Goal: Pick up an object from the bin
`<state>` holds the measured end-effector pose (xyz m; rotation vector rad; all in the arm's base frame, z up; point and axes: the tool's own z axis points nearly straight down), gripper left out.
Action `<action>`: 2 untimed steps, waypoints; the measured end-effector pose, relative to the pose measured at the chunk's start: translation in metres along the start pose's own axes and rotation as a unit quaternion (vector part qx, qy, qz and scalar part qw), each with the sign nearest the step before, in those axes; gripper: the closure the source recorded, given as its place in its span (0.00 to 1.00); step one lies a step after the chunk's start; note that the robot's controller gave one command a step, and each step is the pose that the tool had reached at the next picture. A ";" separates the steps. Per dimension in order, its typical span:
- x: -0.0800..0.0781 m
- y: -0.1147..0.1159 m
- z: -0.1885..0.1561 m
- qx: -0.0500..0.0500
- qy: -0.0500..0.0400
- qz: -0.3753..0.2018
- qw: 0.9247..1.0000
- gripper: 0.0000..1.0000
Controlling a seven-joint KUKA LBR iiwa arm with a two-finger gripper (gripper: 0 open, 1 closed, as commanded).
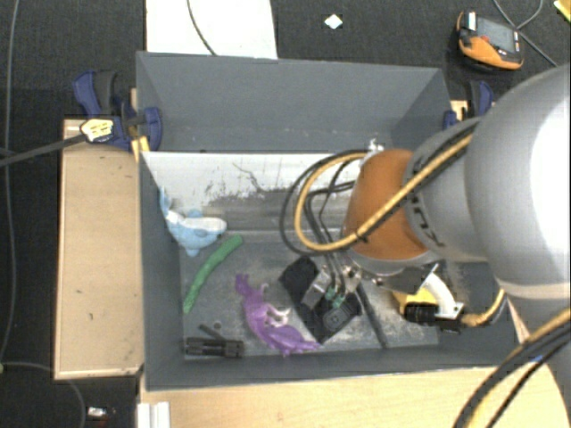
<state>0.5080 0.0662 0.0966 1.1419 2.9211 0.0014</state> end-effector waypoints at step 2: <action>0.001 -0.001 -0.025 0.002 0.002 -0.002 1.000 1.00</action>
Offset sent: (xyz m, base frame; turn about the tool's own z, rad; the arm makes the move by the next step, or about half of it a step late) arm 0.0009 0.0002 0.0723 -0.0025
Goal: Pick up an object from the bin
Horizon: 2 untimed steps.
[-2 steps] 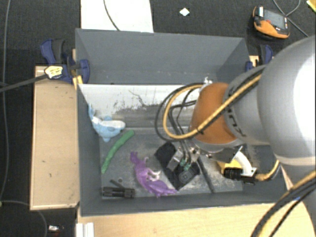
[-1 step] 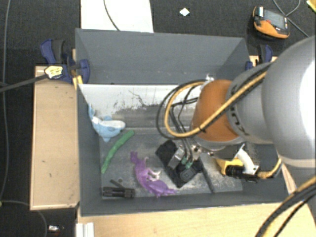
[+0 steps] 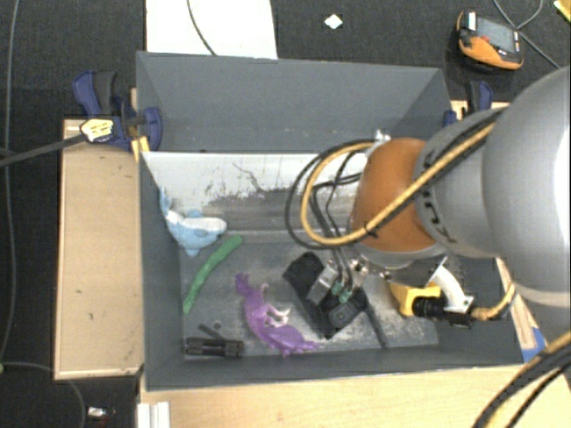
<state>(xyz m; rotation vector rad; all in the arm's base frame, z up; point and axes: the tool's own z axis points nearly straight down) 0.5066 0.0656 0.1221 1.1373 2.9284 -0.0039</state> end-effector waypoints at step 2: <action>-0.001 0.001 -0.060 -0.002 -0.002 -0.001 1.000 1.00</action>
Offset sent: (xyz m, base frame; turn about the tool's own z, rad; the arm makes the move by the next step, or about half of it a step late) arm 0.0004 -0.0002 0.0260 -0.0014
